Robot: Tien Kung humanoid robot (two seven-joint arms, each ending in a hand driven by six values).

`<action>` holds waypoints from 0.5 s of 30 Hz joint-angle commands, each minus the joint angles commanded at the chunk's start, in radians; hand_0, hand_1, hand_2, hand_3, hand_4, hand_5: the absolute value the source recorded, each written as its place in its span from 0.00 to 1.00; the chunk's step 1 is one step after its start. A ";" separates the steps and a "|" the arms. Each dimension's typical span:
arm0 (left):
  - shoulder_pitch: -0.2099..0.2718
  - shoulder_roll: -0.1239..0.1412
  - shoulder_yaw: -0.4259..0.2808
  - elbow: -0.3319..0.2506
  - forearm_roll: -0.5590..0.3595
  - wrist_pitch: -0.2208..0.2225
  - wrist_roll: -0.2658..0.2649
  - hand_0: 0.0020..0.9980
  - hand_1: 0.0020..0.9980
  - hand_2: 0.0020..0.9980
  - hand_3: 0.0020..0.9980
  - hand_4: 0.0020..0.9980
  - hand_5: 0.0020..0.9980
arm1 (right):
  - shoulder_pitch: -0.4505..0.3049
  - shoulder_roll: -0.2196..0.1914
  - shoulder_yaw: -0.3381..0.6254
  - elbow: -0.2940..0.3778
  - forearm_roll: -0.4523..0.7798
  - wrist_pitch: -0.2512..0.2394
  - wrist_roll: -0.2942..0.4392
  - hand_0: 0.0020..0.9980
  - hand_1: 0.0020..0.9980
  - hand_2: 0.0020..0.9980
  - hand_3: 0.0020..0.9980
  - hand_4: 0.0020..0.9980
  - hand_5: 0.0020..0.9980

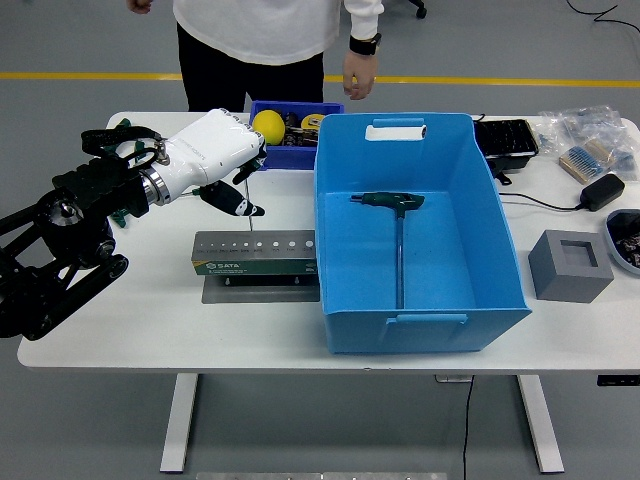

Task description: Lift tool from toolbox,place it in box,lift tool from toolbox,place it in box

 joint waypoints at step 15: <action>-0.001 -0.049 -0.126 -0.181 -0.124 0.052 0.006 0.04 0.00 0.00 0.01 0.87 0.31 | -0.001 0.001 0.013 0.000 -0.018 -0.001 -0.004 0.70 0.66 0.75 0.68 0.89 0.84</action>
